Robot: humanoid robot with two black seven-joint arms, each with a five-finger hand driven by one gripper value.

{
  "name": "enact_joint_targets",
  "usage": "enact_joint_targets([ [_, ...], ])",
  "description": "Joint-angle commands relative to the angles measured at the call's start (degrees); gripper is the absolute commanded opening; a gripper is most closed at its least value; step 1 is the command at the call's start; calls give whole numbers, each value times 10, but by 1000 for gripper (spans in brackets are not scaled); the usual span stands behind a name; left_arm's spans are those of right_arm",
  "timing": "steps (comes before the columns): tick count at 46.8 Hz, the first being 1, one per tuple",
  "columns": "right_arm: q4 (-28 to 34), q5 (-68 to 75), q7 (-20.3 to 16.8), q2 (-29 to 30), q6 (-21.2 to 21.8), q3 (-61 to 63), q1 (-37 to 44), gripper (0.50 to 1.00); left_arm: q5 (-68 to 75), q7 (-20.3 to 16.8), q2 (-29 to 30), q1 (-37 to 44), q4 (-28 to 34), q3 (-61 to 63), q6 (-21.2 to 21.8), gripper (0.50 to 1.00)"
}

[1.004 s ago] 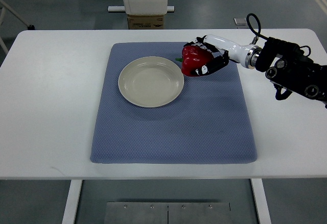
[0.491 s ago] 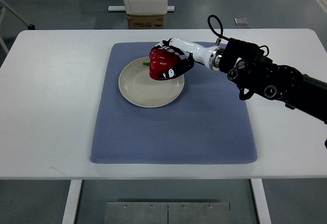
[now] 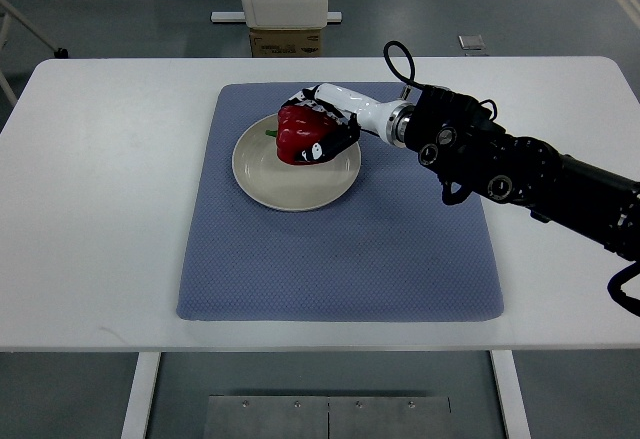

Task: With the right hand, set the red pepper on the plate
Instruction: 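Lower the pepper onto the plate and open the right hand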

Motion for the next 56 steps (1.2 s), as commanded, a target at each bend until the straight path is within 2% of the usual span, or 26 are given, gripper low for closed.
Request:
enact_joint_targets([
  [1,0,6,-7,0,-5,0,0,500,0,0,0,0,0,0,0,1000],
  [44,30,8,18,0,-5,-2,-22,500,0,0,0,0,0,0,0,1000],
  [53,30,8,18,0,-5,-3,-30,752,0,0,0,0,0,0,0,1000],
  [56,30,8,18,0,-5,-3,-34,811,0,0,0,0,0,0,0,1000],
])
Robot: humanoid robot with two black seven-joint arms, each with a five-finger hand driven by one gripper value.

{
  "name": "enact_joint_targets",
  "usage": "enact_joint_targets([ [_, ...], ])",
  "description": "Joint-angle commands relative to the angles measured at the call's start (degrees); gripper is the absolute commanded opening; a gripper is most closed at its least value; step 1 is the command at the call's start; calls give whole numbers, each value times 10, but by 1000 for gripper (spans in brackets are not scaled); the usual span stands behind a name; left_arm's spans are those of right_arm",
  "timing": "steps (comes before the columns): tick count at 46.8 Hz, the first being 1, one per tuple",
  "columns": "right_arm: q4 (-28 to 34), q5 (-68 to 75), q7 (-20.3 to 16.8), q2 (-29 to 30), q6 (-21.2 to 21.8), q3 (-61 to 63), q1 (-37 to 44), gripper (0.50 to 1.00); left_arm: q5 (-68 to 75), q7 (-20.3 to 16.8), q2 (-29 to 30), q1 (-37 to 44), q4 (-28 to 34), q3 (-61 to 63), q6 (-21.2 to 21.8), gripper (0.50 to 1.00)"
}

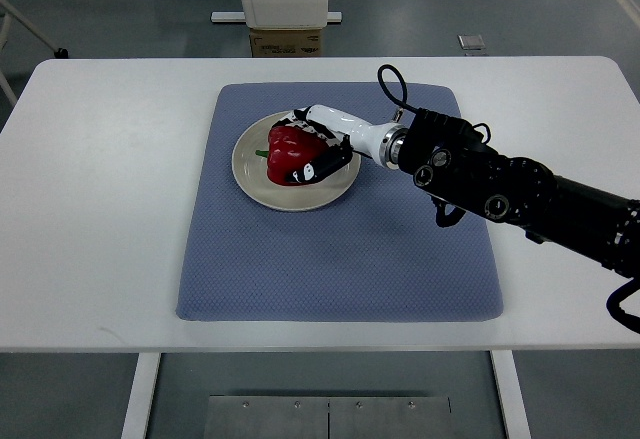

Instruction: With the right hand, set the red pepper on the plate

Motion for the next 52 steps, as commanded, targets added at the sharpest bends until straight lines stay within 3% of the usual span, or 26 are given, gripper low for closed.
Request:
enact_joint_targets([
  [1,0,0,1,0,0,0,-3,826,0,0,0,0,0,0,0,1000],
  [3,0,0,0,0,0,-1,-4,868,0,0,0,0,0,0,0,1000],
  [6,0,0,1,0,0,-1,-4,972,0,0,0,0,0,0,0,1000],
  [9,-1,0,0,0,0,-1,-3,993,0,0,0,0,0,0,0,1000],
  [40,-7,14,-5,0,1,41,15,998,0,0,0,0,0,0,0,1000],
  [52,-8,67,-10,-78,0,86,8,998,0,0,0,0,0,0,0,1000],
])
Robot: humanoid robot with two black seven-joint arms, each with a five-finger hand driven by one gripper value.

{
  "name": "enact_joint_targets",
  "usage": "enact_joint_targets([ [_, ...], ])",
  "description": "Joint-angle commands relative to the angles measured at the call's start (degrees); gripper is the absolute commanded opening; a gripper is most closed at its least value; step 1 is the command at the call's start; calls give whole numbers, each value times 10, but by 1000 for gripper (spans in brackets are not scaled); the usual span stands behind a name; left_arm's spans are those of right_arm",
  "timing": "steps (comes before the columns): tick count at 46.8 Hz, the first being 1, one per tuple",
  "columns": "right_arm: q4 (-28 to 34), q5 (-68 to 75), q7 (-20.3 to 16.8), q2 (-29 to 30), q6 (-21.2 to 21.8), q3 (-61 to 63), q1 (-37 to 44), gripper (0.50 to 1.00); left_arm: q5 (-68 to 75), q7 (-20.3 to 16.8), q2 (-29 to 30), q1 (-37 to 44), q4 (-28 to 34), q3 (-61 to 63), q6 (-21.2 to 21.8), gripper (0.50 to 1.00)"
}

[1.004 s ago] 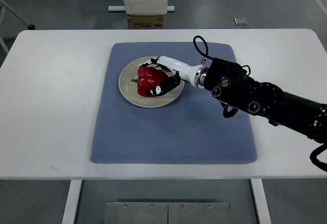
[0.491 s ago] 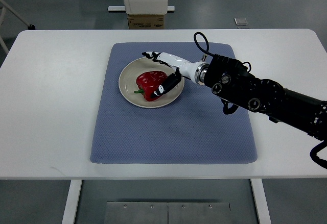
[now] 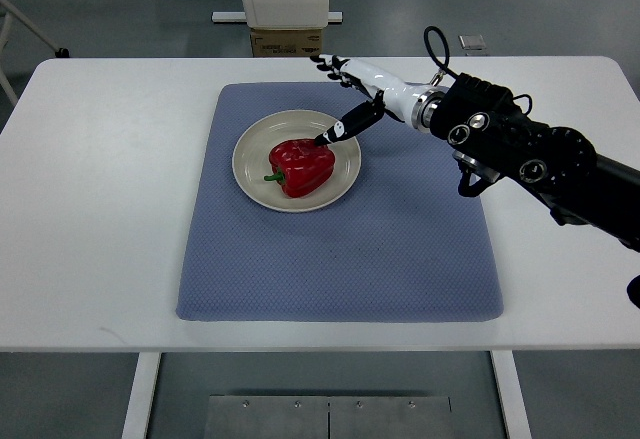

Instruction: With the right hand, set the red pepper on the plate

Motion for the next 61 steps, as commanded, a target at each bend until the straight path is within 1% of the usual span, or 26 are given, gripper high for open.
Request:
enact_joint_targets([
  [1,-1,19,-5,-25,-1,18,-5,998,0,0,0,0,0,0,0,1000],
  [11,-1,42,-19,-62,-2,80,-37,998,0,0,0,0,0,0,0,1000],
  [22,-1,42,-58,-62,-2,205,-91,998,0,0,0,0,0,0,0,1000],
  [26,0,42,-67,-57,-3,251,-108,998,0,0,0,0,0,0,0,1000],
  [33,2,43,-67,-52,-19,327,-140,998,0,0,0,0,0,0,0,1000],
  [37,1,43,-62,-38,-28,372,-159,1000,0,0,0,0,0,0,0,1000],
  [42,1,43,-54,-30,-54,417,-179,1000,0,0,0,0,0,0,0,1000],
  [44,1,43,-49,-28,-62,427,-182,1000,0,0,0,0,0,0,0,1000],
  [49,1,43,-47,-27,-63,434,-187,1000,0,0,0,0,0,0,0,1000],
  [61,1,44,-46,0,-65,445,-217,1000,0,0,0,0,0,0,0,1000],
])
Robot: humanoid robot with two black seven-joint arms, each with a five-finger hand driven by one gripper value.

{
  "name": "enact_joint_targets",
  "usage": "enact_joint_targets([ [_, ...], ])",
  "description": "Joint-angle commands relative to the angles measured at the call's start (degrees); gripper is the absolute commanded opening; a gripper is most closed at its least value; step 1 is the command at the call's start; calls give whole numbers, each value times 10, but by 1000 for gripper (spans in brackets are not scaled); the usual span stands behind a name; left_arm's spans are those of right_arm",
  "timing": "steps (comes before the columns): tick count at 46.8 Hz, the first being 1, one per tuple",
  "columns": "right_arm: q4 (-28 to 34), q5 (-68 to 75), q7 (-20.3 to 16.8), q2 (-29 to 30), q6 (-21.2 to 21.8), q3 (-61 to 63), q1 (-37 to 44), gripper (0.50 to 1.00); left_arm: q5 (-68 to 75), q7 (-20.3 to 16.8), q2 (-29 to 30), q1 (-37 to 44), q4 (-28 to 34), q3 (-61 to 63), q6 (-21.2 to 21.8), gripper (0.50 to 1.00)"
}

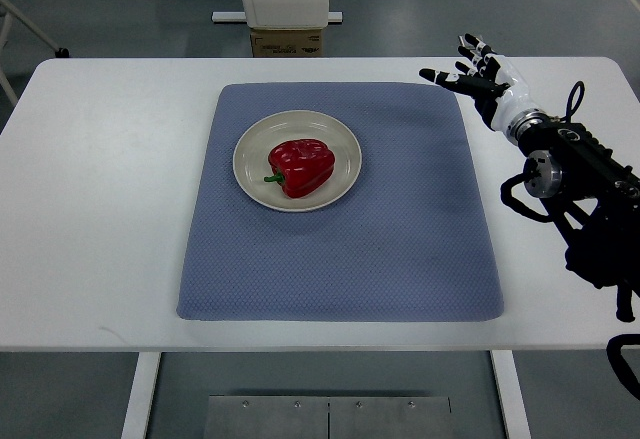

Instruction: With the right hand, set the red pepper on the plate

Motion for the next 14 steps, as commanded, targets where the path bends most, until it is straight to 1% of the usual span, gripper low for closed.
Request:
enact_joint_targets([
  [1,0,0,0,8,0,2,-7,1000,0,0,0,0,0,0,0,1000],
  [6,0,0,4,22,0,11,-12,1000,0,0,0,0,0,0,0,1000],
  [14,0,0,40,36,0,41,-22,1000,0,0,0,0,0,0,0,1000],
])
